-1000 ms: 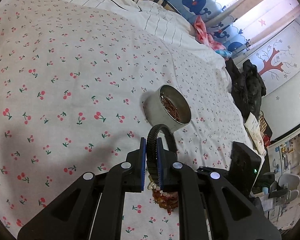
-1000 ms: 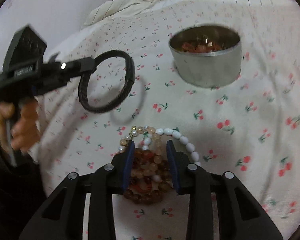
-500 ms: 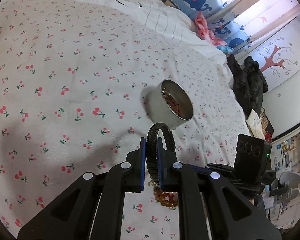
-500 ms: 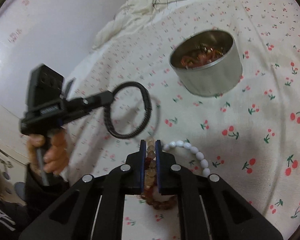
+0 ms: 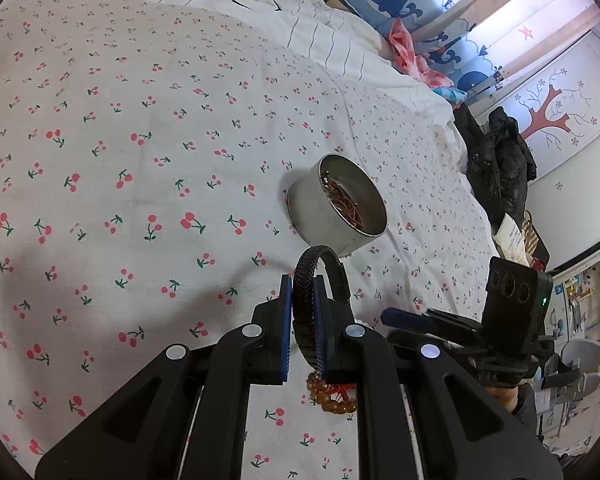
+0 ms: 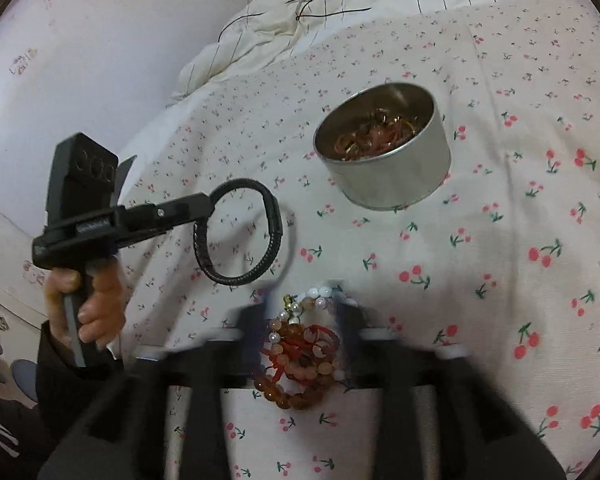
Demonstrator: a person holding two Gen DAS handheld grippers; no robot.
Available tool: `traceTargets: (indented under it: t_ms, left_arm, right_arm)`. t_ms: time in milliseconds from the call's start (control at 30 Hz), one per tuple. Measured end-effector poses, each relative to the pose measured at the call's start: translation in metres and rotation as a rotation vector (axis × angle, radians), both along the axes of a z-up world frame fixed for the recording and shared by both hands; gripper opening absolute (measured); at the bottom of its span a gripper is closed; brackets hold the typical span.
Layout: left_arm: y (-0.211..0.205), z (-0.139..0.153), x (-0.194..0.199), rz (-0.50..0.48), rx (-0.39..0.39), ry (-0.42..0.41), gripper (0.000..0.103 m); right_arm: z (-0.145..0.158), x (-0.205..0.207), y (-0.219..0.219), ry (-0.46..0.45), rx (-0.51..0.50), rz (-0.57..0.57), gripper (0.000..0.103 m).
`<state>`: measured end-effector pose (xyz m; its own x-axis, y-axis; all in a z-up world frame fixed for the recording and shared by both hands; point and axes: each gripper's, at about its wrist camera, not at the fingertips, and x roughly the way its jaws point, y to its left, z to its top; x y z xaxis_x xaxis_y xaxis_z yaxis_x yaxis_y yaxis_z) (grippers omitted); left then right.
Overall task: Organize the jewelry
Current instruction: 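Carry the black bracelet into the tin with the left gripper while the right gripper grasps a beaded bracelet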
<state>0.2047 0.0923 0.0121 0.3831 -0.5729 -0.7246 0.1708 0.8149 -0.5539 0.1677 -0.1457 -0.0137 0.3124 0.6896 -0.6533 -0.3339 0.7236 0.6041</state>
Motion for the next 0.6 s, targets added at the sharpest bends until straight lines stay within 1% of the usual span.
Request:
traceTargets:
  t_ms: [33, 67, 133, 200, 333, 367, 433, 467, 533, 600]
  left_arm:
    - [0.0, 0.0, 0.0, 0.0, 0.001, 0.001, 0.009]
    - [-0.001, 0.0, 0.0, -0.001, 0.001, 0.001, 0.009]
    - [0.0, 0.0, 0.0, -0.002, -0.001, -0.001, 0.009]
    - [0.002, 0.0, 0.0, 0.002, -0.004, -0.003, 0.009]
    - [0.003, 0.001, -0.001, 0.003, -0.007, -0.006, 0.009]
    - [0.002, 0.0, -0.001, 0.0, -0.006, -0.006, 0.009]
    - [0.002, 0.001, -0.001, -0.003, -0.006, -0.005, 0.009]
    - [0.002, 0.001, -0.001, -0.003, -0.006, -0.006, 0.009]
    - [0.003, 0.001, -0.001, -0.002, -0.011, -0.007, 0.009]
    - [0.002, 0.002, -0.001, -0.003, -0.01, -0.007, 0.009]
  right_arm:
    - [0.001, -0.002, 0.003, -0.019, -0.026, 0.004, 0.048]
    - [0.004, -0.004, 0.011, -0.061, -0.073, 0.022, 0.048]
    - [0.013, -0.014, 0.029, -0.193, -0.235, 0.06, 0.048]
    - [0.015, -0.022, 0.042, -0.241, -0.292, 0.122, 0.048]
    - [0.02, -0.042, 0.058, -0.281, -0.287, 0.255, 0.047]
    - [0.018, -0.044, 0.063, -0.278, -0.29, 0.271, 0.043]
    - [0.009, -0.045, 0.073, -0.262, -0.338, 0.298, 0.038]
    - [0.004, -0.048, 0.075, -0.251, -0.356, 0.302, 0.029]
    - [-0.005, -0.047, 0.071, -0.22, -0.372, 0.293, 0.021]
    - [-0.006, -0.044, 0.069, -0.214, -0.367, 0.281, 0.012]
